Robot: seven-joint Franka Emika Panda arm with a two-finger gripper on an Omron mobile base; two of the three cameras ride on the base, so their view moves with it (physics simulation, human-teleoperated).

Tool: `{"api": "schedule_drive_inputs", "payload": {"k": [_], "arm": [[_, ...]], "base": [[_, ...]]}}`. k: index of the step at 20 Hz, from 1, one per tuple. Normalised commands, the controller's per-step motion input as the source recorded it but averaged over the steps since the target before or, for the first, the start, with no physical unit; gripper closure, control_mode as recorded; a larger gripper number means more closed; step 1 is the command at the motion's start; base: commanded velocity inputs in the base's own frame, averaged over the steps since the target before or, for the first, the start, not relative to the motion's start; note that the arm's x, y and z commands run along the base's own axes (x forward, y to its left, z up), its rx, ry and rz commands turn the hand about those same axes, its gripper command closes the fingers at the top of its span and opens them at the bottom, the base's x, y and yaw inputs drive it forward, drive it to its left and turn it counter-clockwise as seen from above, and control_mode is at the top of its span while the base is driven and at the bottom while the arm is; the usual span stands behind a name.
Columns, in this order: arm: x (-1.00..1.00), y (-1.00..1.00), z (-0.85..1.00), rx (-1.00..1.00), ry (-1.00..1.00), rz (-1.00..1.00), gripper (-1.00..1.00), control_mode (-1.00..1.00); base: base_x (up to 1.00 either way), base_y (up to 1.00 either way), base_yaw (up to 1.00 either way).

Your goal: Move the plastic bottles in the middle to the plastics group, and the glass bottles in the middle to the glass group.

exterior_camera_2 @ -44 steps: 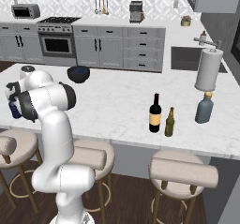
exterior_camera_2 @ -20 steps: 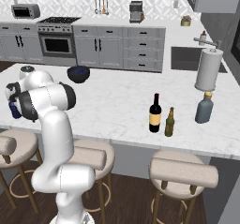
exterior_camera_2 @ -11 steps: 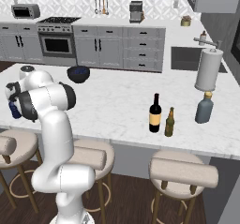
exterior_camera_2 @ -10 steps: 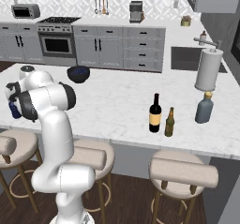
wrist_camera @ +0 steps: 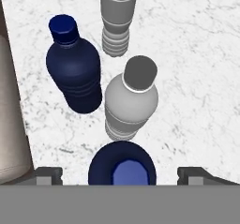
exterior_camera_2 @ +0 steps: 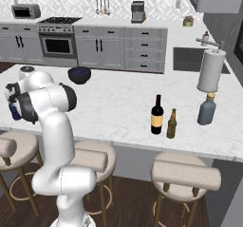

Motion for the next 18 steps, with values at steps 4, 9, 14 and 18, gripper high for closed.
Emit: {"api": "schedule_drive_inputs", "payload": {"k": [4, 9, 14, 18], "arm": [[-0.39, -0.26, 0.57, 0.01, 0.0, -0.01, -1.0, -1.0], [-0.73, -0.65, 0.28, 0.04, 0.0, -0.04, -1.0, -1.0], [-0.85, -0.92, -0.01, 0.03, 0.0, -0.06, -1.0, -1.0], [-0.98, -0.98, -0.02, 0.01, 0.0, -0.11, -1.0, -1.0]], "base": [[0.0, 0.0, 0.0], [0.0, 0.0, 0.0], [0.0, 0.0, 0.0], [0.0, 0.0, 0.0]]}}
